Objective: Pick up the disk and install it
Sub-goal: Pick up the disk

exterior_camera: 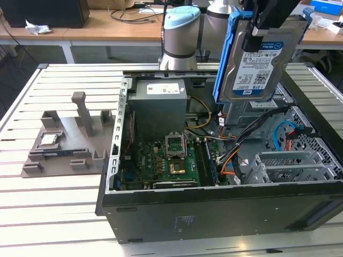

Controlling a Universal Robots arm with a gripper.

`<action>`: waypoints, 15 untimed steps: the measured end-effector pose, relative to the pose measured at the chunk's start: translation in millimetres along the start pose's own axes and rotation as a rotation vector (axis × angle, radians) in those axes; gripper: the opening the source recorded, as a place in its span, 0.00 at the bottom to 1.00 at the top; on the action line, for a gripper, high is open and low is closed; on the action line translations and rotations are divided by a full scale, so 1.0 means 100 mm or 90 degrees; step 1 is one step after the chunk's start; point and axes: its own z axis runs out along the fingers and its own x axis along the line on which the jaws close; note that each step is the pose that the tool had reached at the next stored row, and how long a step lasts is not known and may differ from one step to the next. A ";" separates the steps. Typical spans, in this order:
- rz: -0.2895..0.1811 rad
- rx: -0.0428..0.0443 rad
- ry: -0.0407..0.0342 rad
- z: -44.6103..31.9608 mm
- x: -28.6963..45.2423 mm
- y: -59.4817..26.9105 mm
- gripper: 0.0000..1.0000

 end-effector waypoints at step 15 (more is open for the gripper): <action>0.000 0.0000 0.0003 0.001 0.159 -0.025 0.36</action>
